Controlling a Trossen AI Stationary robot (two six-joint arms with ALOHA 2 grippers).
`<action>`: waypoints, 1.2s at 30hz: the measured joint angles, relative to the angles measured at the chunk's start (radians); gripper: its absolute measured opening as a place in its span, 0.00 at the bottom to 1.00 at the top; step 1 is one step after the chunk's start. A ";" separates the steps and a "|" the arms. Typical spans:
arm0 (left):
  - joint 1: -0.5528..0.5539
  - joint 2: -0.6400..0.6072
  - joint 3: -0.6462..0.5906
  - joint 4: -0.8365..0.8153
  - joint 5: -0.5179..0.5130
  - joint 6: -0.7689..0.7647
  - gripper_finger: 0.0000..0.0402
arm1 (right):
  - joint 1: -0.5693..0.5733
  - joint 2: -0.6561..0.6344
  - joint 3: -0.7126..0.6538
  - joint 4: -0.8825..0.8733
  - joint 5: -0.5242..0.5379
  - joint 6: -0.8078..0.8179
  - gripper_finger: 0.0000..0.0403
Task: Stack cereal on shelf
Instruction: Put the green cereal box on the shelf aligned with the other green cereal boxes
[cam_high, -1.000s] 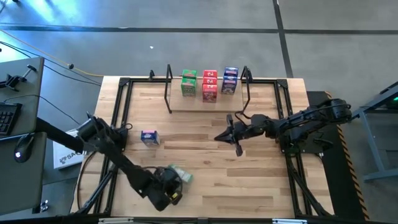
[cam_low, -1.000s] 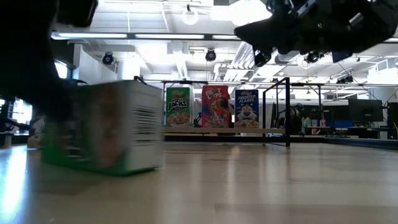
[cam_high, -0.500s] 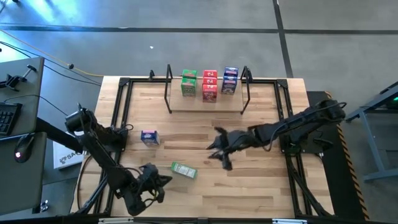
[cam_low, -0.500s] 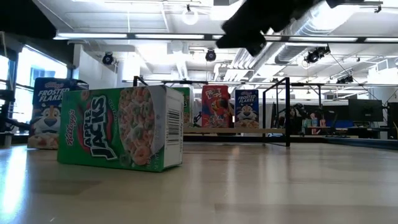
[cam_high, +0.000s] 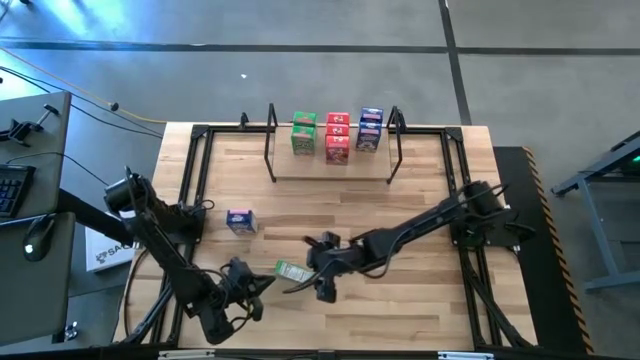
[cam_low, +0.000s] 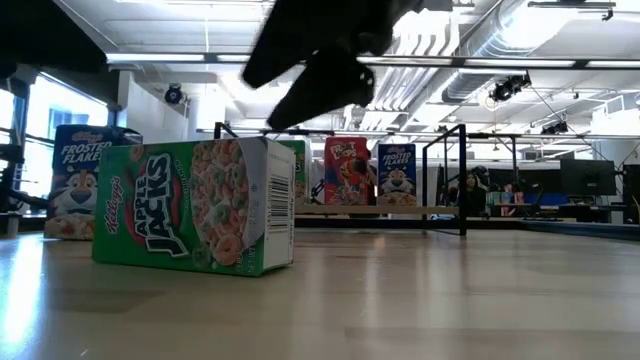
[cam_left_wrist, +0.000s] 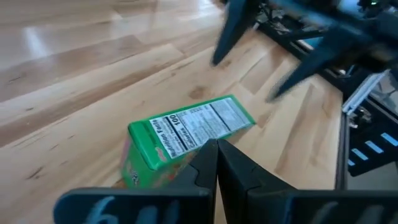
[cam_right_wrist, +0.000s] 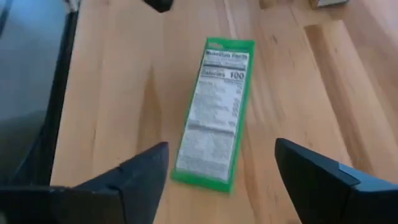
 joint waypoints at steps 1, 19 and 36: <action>-0.007 0.000 0.001 -0.004 -0.006 -0.001 0.00 | 0.000 0.024 0.029 -0.020 0.001 0.017 0.72; -0.046 -0.038 0.001 -0.077 -0.092 0.018 0.00 | 0.000 0.202 0.122 -0.050 -0.007 0.116 0.64; 0.022 -0.359 0.001 -0.085 0.077 0.526 0.18 | -0.004 0.056 0.122 -0.092 -0.023 -0.060 0.37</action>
